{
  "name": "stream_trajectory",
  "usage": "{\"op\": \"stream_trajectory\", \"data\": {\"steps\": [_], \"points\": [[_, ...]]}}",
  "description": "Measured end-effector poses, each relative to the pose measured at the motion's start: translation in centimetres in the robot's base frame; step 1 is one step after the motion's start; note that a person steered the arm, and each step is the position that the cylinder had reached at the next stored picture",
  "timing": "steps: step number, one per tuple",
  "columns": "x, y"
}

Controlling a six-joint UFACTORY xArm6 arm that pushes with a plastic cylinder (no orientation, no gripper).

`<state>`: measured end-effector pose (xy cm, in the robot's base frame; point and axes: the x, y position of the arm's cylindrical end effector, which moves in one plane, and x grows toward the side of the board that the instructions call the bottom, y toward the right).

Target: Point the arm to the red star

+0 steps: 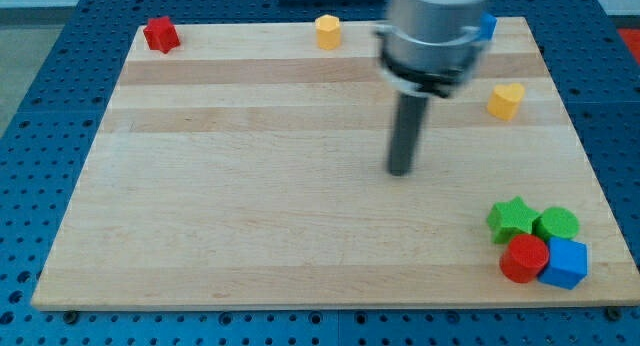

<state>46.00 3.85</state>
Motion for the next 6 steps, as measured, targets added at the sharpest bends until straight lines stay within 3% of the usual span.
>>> {"op": "stream_trajectory", "data": {"steps": [1,2,3,4,6], "points": [[-2.2,-13.2],[-6.6,-25.7],[-13.0,-34.2],[-13.4,-34.3],[-26.7,-34.3]]}}
